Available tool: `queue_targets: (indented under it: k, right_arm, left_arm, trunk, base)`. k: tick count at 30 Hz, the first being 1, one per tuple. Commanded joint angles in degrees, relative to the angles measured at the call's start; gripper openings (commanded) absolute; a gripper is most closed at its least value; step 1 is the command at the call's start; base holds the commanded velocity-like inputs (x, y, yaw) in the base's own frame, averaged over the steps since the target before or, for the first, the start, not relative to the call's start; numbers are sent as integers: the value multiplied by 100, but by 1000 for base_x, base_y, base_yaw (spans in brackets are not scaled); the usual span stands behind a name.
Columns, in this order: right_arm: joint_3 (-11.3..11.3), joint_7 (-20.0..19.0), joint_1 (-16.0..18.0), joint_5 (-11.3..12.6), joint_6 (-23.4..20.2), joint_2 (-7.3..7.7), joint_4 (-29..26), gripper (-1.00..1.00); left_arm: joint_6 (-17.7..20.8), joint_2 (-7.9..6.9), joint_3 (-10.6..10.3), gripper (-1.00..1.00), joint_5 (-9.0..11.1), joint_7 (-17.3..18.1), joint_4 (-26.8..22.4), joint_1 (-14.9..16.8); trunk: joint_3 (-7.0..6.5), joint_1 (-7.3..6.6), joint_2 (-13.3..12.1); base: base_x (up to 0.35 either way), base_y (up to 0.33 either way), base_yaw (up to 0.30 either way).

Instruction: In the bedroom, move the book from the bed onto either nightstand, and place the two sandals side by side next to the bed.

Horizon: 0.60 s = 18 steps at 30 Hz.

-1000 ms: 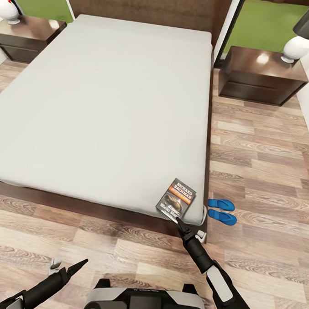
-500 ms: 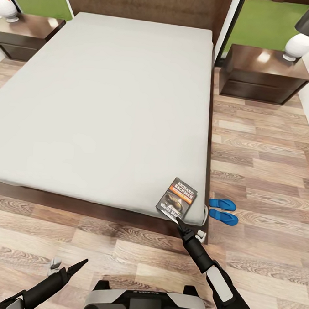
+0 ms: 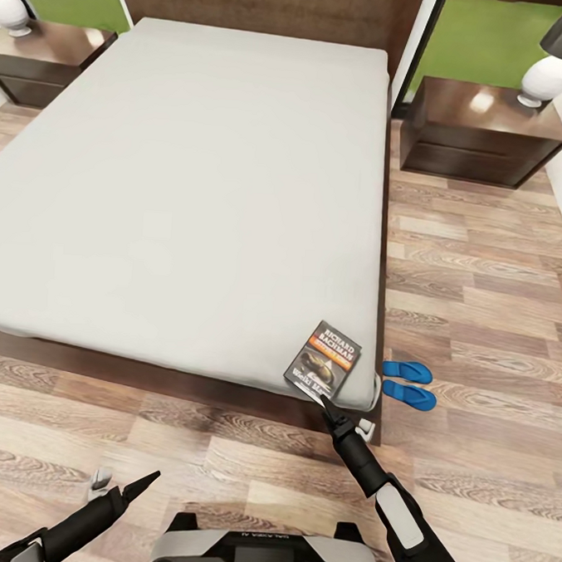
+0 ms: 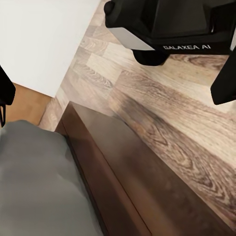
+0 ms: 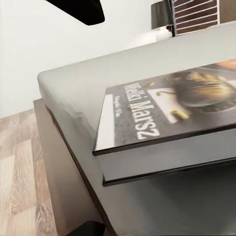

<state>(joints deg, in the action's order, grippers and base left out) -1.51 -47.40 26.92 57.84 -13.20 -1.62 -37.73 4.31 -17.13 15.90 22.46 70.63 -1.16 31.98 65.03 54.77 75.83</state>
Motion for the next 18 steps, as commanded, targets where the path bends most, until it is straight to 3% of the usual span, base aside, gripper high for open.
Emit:
queue_targets:
  k: [1,6,18]
  right_arm:
    - [-16,-15,3,43,-60,-4,2,100]
    - [-16,-15,3,45,-60,-3,2,100]
    - [-16,-15,1,45,-60,-4,-5,100]
  left_arm:
    - [45,-1,44,100,-32,20,1,2]
    - [47,-1,44,100,-32,21,1,7]
    - [53,-1,44,100,-32,23,1,4]
  trunk:
    - [21,23,43]
    - [111,132,244]
    - [111,132,244]
  base:
    - [0,0,0]
    - [0,0,0]
    - [0,0,0]
